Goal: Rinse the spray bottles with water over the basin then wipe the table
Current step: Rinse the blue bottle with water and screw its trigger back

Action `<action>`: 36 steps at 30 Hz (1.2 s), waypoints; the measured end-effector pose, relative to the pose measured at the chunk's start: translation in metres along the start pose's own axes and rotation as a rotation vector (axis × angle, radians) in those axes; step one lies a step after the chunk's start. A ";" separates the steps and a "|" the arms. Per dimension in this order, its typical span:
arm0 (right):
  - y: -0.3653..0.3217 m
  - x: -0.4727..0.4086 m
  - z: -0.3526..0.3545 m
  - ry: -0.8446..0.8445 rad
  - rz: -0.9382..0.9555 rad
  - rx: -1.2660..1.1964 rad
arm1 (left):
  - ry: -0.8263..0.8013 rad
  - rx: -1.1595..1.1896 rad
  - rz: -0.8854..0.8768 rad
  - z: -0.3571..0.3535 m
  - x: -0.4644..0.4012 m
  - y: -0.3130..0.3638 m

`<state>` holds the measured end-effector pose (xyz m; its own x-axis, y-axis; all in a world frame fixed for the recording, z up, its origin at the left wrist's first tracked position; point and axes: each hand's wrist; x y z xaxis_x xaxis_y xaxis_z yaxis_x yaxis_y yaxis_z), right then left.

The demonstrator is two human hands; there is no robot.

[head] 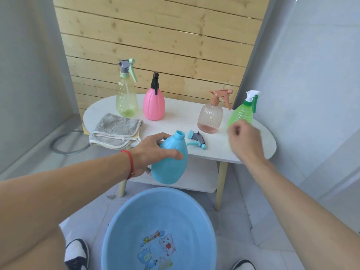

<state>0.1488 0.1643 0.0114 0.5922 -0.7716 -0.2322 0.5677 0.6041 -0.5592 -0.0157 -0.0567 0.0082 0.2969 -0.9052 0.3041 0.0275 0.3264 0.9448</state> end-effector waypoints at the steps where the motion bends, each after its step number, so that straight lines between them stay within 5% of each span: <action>1: -0.009 -0.006 -0.007 -0.192 0.036 0.090 | 0.006 0.009 0.001 0.000 -0.001 -0.001; 4: -0.019 -0.021 -0.038 -0.463 0.066 0.285 | 0.018 0.041 0.023 0.002 -0.005 -0.005; 13: -0.025 -0.067 -0.094 -0.557 -0.038 0.278 | 0.055 0.086 0.041 0.019 -0.009 -0.013; 25: -0.041 -0.050 -0.063 -0.431 0.138 -0.166 | 0.157 0.158 0.061 0.055 0.001 -0.024; 36: -0.029 -0.016 -0.020 -0.409 0.395 -0.222 | 0.232 0.069 0.068 0.065 0.008 -0.026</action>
<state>0.1116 0.1550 0.0148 0.9304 -0.3319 -0.1556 0.1540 0.7390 -0.6559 -0.0761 -0.0903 -0.0061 0.5070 -0.7925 0.3389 -0.0633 0.3579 0.9316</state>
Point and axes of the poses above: each hand's wrist, its own x-axis away from the middle knuckle, its own z-axis out of the back of the hand, y = z × x, and after that the axes turned 15 degrees about -y, right-handed
